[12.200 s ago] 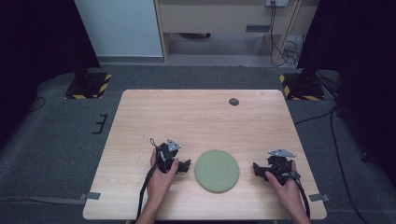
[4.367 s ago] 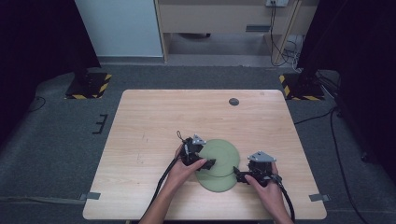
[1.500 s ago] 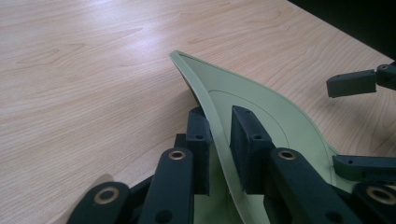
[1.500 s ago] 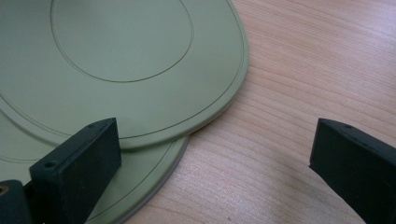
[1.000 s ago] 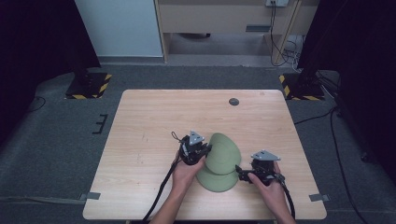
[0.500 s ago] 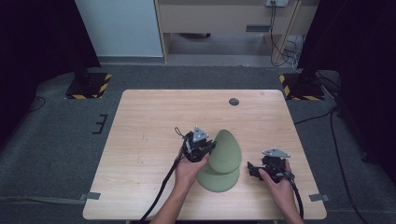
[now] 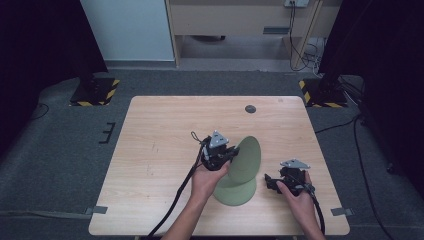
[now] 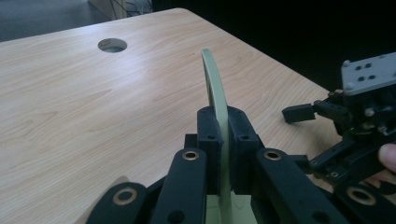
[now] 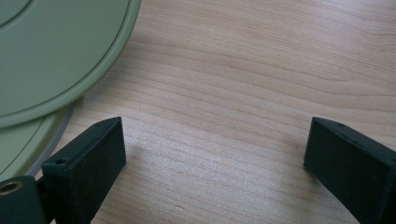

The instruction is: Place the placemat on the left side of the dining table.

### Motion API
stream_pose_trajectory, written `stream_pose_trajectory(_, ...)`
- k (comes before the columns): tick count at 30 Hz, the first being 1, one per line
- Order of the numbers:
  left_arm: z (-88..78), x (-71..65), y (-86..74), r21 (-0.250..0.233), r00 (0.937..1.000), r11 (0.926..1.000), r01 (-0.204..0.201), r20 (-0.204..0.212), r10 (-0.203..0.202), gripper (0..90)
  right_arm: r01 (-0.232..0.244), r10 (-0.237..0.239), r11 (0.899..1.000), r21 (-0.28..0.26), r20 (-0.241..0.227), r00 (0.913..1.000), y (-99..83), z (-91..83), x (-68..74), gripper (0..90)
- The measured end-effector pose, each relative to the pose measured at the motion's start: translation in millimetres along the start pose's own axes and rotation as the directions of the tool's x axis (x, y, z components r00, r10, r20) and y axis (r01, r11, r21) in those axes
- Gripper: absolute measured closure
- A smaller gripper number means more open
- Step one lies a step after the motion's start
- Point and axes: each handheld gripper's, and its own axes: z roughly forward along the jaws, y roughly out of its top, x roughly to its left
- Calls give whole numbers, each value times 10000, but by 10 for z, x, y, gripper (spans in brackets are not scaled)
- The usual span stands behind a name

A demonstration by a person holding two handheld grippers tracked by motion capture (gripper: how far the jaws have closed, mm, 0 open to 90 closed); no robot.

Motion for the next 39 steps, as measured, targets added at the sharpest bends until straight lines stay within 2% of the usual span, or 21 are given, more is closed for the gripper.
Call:
stream_pose_trajectory(4, -11, -35, 66, -77, 9999, 9999, -66, 127, 67, 855, 43, -43, 10000, 3, -10, 10000, 0, 0, 3, 57)
stream_pose_trajectory(13, 22, -83, 175, -167, 9996, 9995, -256, 112, 258, 855, 11, -10, 10000, 23, -44, 10000, 0, 1, 5, 57)
stream_pose_trajectory(17, 46, -69, 220, -197, 9997, 9995, -246, 38, 247, 856, -7, 7, 10000, 32, -63, 10000, 0, 3, 2, 58)
stream_pose_trajectory(21, 57, -28, 264, -463, 10000, 9989, -83, 4, 83, 856, -69, 70, 10000, 43, -63, 10000, 0, 3, 0, 56)
stream_pose_trajectory(26, 88, 15, 322, -419, 9999, 9991, -63, -138, 58, 856, -133, 134, 9999, 24, -46, 9999, 1, 5, 0, 54)
stream_pose_trajectory(29, 118, 24, 383, -245, 9987, 9990, -385, -338, 376, 856, -47, 47, 10000, 57, 13, 10000, 2, 9, 9, 53)
stream_pose_trajectory(32, 153, 34, 433, -246, 9983, 9986, -460, -381, 451, 856, -30, 30, 10000, 77, -3, 10000, 2, 10, 10, 50)
stream_pose_trajectory(37, 213, 56, 479, -106, 9975, 9985, -538, -461, 532, 856, -48, 48, 10000, 81, -23, 10000, 2, 10, 9, 48)
stream_pose_trajectory(39, 233, 76, 495, -128, 9981, 9991, -407, -466, 401, 856, -62, 62, 10000, 77, -19, 10000, 2, 9, 8, 48)
